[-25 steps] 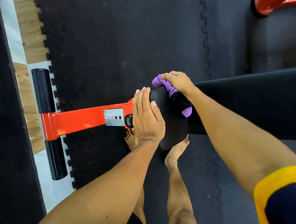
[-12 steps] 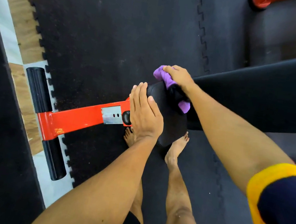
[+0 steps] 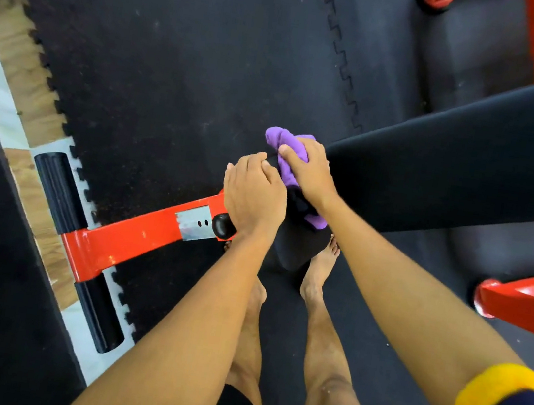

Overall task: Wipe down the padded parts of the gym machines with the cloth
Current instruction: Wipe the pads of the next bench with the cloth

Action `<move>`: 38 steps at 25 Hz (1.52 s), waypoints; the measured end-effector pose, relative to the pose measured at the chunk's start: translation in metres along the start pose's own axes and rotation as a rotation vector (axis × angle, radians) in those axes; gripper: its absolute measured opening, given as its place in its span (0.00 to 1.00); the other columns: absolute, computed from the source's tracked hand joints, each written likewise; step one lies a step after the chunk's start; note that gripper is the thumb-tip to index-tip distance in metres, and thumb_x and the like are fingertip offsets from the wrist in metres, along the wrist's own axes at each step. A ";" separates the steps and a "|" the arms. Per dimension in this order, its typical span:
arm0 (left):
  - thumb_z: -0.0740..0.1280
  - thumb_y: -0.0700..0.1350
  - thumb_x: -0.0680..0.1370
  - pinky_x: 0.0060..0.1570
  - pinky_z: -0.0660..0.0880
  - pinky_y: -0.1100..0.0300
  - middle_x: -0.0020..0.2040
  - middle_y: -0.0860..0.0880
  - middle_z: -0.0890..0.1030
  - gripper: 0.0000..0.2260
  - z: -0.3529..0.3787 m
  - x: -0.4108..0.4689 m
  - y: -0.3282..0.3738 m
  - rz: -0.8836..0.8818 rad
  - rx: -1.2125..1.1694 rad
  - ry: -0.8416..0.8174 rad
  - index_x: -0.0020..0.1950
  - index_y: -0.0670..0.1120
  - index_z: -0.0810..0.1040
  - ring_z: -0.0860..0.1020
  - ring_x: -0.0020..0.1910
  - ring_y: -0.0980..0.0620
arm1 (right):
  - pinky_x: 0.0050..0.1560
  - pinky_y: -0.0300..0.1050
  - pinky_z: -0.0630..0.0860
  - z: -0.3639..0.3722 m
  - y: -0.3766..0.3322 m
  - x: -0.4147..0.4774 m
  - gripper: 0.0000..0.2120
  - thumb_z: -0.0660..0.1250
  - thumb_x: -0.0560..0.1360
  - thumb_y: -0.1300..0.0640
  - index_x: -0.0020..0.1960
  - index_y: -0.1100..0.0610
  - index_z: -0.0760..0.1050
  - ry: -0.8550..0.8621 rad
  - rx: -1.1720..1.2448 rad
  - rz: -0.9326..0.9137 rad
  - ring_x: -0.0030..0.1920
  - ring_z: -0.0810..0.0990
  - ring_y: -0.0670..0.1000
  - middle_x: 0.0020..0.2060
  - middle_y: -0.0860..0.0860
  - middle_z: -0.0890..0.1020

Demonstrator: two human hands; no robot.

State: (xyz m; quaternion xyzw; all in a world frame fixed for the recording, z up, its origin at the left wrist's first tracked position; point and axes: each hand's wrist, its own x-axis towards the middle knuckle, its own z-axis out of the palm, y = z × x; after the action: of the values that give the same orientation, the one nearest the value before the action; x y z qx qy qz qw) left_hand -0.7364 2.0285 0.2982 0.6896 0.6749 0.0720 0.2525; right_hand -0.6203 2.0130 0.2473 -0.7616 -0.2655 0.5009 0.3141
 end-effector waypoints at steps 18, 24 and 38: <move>0.56 0.45 0.79 0.56 0.78 0.49 0.50 0.50 0.86 0.18 0.006 0.005 0.001 -0.002 -0.039 0.122 0.56 0.46 0.85 0.82 0.49 0.46 | 0.65 0.52 0.75 -0.029 -0.008 0.060 0.14 0.63 0.75 0.40 0.48 0.47 0.81 -0.368 -0.153 0.137 0.54 0.80 0.48 0.49 0.43 0.82; 0.57 0.45 0.79 0.56 0.78 0.49 0.51 0.50 0.86 0.17 0.005 0.006 -0.002 0.020 -0.032 0.120 0.56 0.47 0.85 0.82 0.50 0.47 | 0.64 0.53 0.74 -0.016 -0.003 0.067 0.27 0.60 0.69 0.30 0.59 0.44 0.80 -0.223 -0.104 0.364 0.58 0.79 0.52 0.60 0.44 0.82; 0.55 0.47 0.79 0.56 0.76 0.51 0.53 0.51 0.86 0.19 0.004 0.005 0.005 -0.007 -0.041 0.077 0.57 0.48 0.84 0.82 0.52 0.48 | 0.69 0.54 0.71 -0.022 0.043 0.033 0.38 0.56 0.69 0.26 0.69 0.48 0.75 -0.031 0.079 0.563 0.64 0.77 0.57 0.67 0.53 0.78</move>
State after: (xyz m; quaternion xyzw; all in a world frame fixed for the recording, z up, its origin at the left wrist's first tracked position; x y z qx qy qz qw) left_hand -0.7302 2.0321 0.2959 0.6788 0.6849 0.1115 0.2404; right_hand -0.5841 2.0037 0.2022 -0.7847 -0.0286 0.5899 0.1882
